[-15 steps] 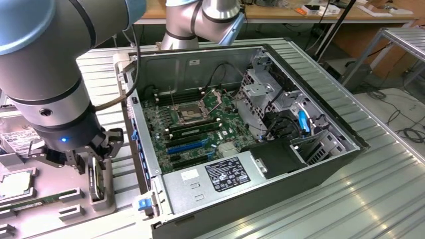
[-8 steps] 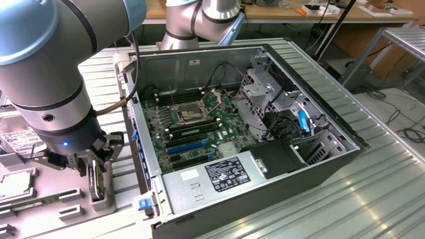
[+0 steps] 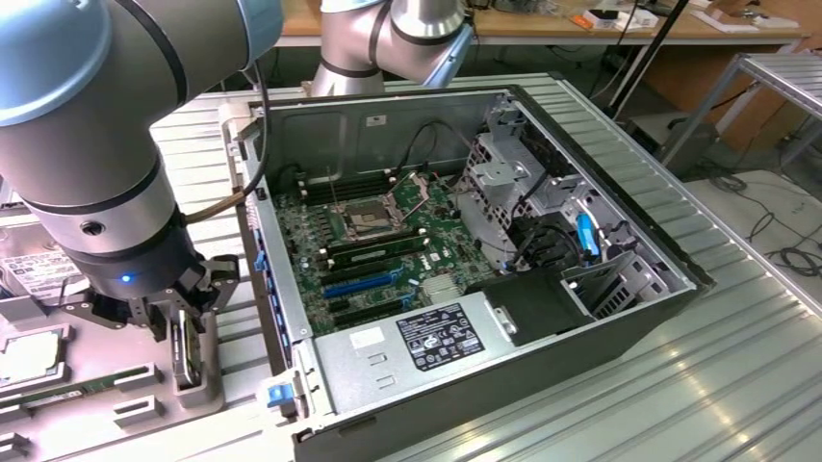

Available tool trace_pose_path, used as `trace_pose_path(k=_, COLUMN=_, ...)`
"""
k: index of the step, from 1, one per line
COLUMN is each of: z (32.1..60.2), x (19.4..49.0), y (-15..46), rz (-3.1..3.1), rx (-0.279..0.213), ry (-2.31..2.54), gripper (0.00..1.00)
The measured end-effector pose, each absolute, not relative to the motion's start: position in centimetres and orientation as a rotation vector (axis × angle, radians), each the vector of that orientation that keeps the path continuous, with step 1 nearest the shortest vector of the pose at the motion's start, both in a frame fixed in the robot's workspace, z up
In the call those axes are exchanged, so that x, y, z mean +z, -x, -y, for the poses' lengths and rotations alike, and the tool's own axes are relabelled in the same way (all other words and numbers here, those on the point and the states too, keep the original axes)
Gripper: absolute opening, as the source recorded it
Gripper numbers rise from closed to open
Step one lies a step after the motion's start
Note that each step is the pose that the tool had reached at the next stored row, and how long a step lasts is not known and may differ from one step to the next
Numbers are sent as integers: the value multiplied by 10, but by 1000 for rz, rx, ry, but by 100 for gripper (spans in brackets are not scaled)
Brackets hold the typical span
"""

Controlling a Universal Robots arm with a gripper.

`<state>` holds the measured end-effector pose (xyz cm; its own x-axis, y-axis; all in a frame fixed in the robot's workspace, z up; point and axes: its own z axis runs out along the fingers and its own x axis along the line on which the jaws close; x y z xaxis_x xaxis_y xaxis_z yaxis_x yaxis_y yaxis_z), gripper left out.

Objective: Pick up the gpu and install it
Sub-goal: 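Pick up the gpu and move the gpu toward the slot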

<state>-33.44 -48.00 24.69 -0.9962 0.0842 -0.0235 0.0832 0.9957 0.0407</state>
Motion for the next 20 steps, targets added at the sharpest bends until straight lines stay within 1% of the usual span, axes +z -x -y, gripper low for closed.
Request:
trace_pose_path(k=5, z=480, x=247, y=334, rz=-3113, rx=62, ry=-130, gripper=41)
trace_pose_path(k=6, z=480, x=247, y=334, rz=-3113, rx=62, ry=-130, gripper=34)
trace_pose_path(k=10, z=480, x=247, y=334, rz=-3113, rx=62, ry=-130, gripper=32)
trace_pose_path(k=11, z=480, x=247, y=334, rz=-3113, rx=62, ry=-130, gripper=27)
trace_pose_path(k=20, z=480, x=247, y=334, rz=-3113, rx=62, ry=-131, gripper=27)
